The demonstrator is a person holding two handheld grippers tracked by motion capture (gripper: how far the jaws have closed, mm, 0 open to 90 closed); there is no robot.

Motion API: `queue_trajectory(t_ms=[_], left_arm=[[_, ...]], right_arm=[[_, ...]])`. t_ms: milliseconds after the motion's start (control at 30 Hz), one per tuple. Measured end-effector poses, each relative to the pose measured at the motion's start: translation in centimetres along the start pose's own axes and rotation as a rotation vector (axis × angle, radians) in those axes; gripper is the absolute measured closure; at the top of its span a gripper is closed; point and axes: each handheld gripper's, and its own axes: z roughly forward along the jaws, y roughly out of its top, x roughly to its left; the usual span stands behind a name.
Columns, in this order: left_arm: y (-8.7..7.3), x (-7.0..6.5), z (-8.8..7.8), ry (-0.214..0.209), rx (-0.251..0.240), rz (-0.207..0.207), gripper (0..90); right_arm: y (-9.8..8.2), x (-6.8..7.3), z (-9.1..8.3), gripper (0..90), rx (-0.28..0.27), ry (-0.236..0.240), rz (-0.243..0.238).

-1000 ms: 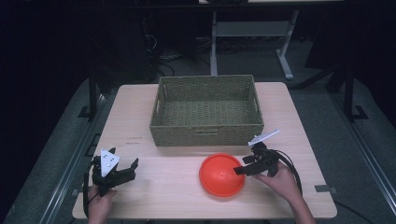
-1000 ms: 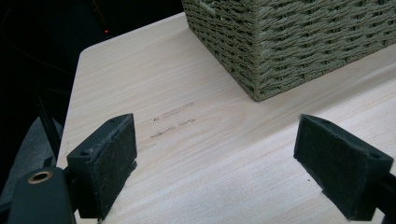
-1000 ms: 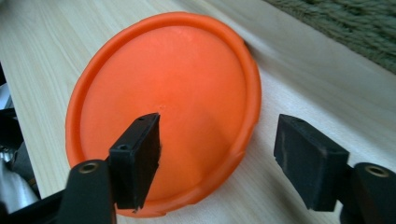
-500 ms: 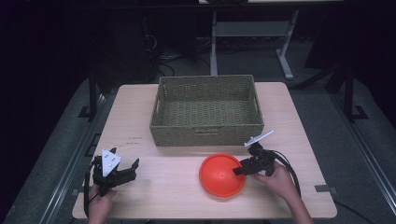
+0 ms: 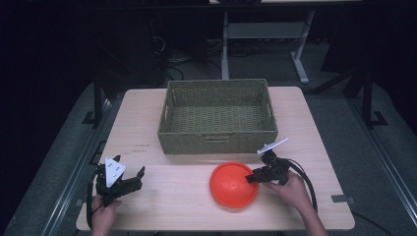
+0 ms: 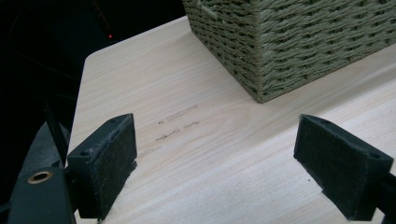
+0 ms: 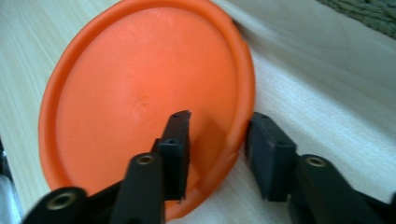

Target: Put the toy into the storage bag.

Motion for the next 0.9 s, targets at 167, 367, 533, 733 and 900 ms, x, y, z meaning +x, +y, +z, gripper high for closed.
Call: queue_trajectory(t_ms=[167,367,533,733,900], left_arm=[[0.0,-0.1,0.1,-0.004,-0.004,-0.007,12.7],[0.0,-0.2,0.0,-0.004,-0.009,0.007,12.7],[0.0,-0.2,0.0,-0.002,-0.011,0.005,12.7],[0.0,-0.2,0.0,-0.002,-0.009,0.004,12.7],[0.0,-0.3,0.0,-0.01,-0.004,0.003,12.7]], right_arm=[[0.1,0.4,-0.7,71.7,-0.025,-0.008,0.006],[0.3,1.1,-2.1,81.1,-0.093,0.016,0.023],[0.6,1.8,-2.6,82.4,-0.093,-0.002,0.015],[1.3,3.3,-3.9,82.6,-0.117,-0.001,-0.023],[2.0,4.6,-5.2,82.6,-0.124,-0.025,-0.057]])
